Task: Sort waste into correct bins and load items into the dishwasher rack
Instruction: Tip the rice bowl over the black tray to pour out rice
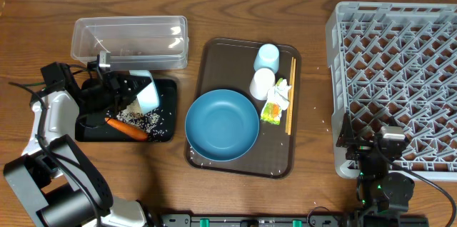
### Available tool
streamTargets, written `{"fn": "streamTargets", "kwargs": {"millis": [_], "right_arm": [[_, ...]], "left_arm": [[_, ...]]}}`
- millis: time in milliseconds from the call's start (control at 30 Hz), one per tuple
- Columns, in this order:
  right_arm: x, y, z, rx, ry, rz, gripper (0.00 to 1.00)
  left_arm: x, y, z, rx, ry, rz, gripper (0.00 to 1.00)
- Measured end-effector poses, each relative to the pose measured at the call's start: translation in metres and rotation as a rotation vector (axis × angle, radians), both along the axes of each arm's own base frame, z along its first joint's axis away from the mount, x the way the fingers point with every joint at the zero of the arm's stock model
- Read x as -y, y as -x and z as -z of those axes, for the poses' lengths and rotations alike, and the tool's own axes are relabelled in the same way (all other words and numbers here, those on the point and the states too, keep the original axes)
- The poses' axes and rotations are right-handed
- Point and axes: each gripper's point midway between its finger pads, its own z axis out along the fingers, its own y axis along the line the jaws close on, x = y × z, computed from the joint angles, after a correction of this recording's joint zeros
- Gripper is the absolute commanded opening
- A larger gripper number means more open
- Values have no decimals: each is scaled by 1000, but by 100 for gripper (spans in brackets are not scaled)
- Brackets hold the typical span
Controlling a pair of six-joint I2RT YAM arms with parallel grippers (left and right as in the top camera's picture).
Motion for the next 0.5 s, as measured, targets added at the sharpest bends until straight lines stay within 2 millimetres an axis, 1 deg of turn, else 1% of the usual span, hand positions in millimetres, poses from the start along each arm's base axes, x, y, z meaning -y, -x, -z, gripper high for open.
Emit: {"fn": "streamTargets", "kwargs": {"millis": [233, 500], "right_arm": [[0, 0, 0, 0, 0, 0, 99], [0, 0, 0, 0, 0, 0, 99]], "left_arm": [[0, 0, -8, 7, 56, -4, 6], [-19, 3, -12, -33, 108, -75, 6]]}}
